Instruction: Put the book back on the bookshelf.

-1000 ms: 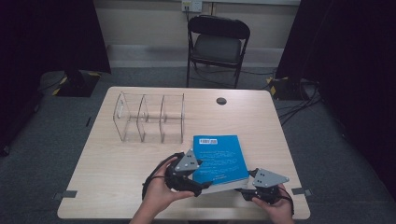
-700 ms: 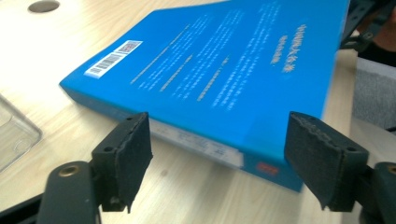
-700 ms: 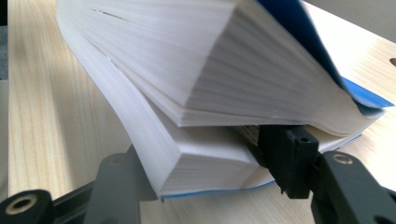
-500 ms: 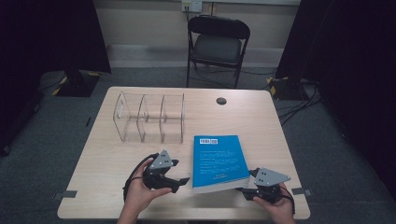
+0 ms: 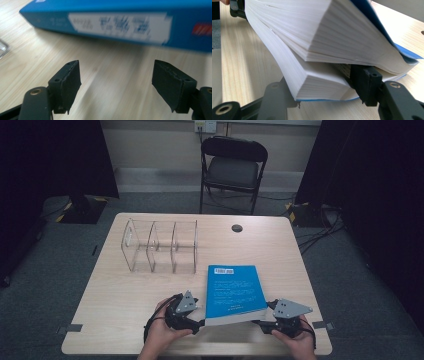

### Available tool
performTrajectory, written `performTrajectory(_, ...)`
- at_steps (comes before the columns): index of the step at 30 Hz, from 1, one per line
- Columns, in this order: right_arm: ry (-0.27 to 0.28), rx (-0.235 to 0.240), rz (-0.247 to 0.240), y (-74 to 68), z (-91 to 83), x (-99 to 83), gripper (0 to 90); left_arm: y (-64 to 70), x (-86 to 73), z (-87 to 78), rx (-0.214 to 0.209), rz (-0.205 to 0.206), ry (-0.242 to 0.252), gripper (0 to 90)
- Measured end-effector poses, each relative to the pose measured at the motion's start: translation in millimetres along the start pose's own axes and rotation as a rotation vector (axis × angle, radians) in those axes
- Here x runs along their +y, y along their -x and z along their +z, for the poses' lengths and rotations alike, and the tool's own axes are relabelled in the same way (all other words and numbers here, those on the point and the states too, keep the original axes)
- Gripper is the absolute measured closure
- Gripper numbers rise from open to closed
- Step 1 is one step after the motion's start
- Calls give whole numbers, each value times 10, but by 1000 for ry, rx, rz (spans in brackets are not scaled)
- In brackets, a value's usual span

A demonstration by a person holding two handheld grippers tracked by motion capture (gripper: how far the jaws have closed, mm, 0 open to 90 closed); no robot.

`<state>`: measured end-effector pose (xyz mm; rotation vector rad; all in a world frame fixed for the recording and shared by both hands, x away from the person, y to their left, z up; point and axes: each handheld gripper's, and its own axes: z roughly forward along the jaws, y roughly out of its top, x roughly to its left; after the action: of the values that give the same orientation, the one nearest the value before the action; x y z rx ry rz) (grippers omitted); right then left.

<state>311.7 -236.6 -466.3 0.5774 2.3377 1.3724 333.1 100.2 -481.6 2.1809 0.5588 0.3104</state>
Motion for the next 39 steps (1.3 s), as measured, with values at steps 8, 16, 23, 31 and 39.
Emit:
performTrajectory(8,21,8,16,10,-17,28,456,56,135,35,16,77,44,245)
performTrajectory(16,25,-35,-32,-43,-21,15,440,36,131,42,-16,-4,64,301)
performTrajectory(23,29,-84,-62,-72,-45,3,427,45,161,65,-25,-15,63,296)
performTrajectory(31,21,-88,-65,-59,-58,-16,429,59,143,86,-16,6,81,281)
performTrajectory(39,23,-66,-55,-17,-74,-13,446,48,178,91,-5,49,89,251)
